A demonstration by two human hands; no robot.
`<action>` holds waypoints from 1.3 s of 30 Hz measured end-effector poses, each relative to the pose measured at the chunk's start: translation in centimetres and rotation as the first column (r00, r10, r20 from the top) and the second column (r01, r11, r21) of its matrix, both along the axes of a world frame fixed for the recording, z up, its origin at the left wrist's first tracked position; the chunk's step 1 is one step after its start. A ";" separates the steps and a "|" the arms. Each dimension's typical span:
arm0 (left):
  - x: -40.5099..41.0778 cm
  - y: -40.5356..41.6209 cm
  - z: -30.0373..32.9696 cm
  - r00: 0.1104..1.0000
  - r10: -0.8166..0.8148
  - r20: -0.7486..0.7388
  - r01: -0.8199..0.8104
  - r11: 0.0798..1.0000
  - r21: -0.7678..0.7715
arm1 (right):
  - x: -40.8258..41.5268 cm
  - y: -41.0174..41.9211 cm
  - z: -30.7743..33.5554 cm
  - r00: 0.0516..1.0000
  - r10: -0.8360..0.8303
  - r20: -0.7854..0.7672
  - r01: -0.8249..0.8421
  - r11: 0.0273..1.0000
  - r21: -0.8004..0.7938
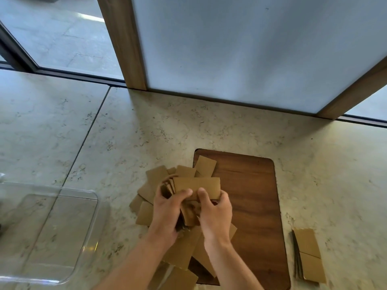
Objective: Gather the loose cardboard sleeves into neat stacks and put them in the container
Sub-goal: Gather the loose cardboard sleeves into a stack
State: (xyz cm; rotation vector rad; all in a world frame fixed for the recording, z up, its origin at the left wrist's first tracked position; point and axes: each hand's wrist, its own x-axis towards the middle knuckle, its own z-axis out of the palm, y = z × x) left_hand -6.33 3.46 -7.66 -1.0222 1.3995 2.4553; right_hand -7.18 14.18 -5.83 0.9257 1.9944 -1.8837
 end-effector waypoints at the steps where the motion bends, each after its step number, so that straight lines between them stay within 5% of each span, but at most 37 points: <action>1: -0.2 -0.4 0.0 0.998 0.057 -0.010 -0.057 0.998 0.010 | 0.3 0.0 0.1 0.993 0.113 -0.029 -0.108 0.983 0.145; 3: -0.7 -1.4 0.2 0.988 0.152 -0.013 -0.151 0.986 0.077 | 0.8 0.2 0.1 0.949 0.314 -0.022 -0.298 0.918 0.261; 8: -1.1 -2.8 0.9 0.987 0.122 -0.102 -0.102 0.977 0.188 | 0.0 0.7 0.8 0.759 0.647 0.069 -0.650 0.749 0.125; 10: -1.5 -3.3 0.9 0.981 0.131 -0.140 -0.097 0.968 0.231 | -2.2 1.3 0.3 0.866 0.499 0.013 -0.498 0.861 0.103; 12: -2.1 -3.8 0.9 0.976 0.174 -0.132 -0.122 0.936 0.329 | -5.5 1.7 -0.6 0.947 0.305 -0.098 -0.265 0.917 0.300; 14: -2.4 -4.4 1.0 0.977 0.193 -0.084 -0.131 0.870 0.475 | -8.5 1.9 -1.4 0.910 0.414 0.015 -0.329 0.700 0.634; 17: -2.4 -5.5 0.7 0.990 0.131 -0.046 -0.077 0.794 0.604 | -10.6 1.5 -3.3 0.774 0.577 0.261 -0.544 0.395 0.740; 19: -2.5 -6.1 0.7 0.996 0.057 -0.068 -0.003 0.793 0.610 | -11.1 2.1 -4.0 0.803 0.563 0.196 -0.504 0.463 0.729; 23: -3.3 -6.3 0.8 0.992 -0.056 -0.113 0.106 0.852 0.512 | -11.4 5.0 -3.0 0.983 0.121 -0.140 -0.057 0.917 0.395; 25: -3.5 -6.0 0.7 0.990 -0.060 -0.126 0.115 0.863 0.492 | -11.1 6.3 -1.7 0.975 0.004 -0.222 0.053 0.966 0.252; 27: -3.4 -5.6 0.7 0.987 -0.090 -0.132 0.142 0.871 0.471 | -10.4 6.5 -0.3 0.953 0.108 -0.282 -0.114 0.993 -0.004; 29: -3.3 -4.8 0.9 0.974 -0.184 -0.130 0.222 0.874 0.433 | -8.8 4.9 1.0 0.888 0.362 -0.285 -0.413 0.900 -0.142; 31: -3.0 -4.0 1.0 0.956 -0.278 -0.099 0.293 0.866 0.405 | -6.9 2.2 1.0 0.718 0.637 -0.281 -0.645 0.760 0.078; 33: -2.5 -3.7 1.0 0.946 -0.319 -0.051 0.313 0.865 0.392 | -5.5 0.0 -0.3 0.637 0.715 -0.289 -0.644 0.699 0.312; 36: -1.6 -4.5 0.8 0.958 -0.286 -0.021 0.269 0.868 0.418 | -5.0 -0.5 -1.5 0.856 0.381 -0.349 -0.313 0.920 0.236; 37: -1.3 -5.2 0.7 0.972 -0.232 -0.046 0.228 0.870 0.437 | -5.2 -0.3 -2.1 0.911 0.293 -0.289 -0.206 0.933 0.295; 39: -0.6 -6.4 0.5 0.987 -0.127 -0.095 0.156 0.892 0.424 | -5.2 -0.4 -3.1 0.926 0.377 -0.009 -0.321 0.801 0.506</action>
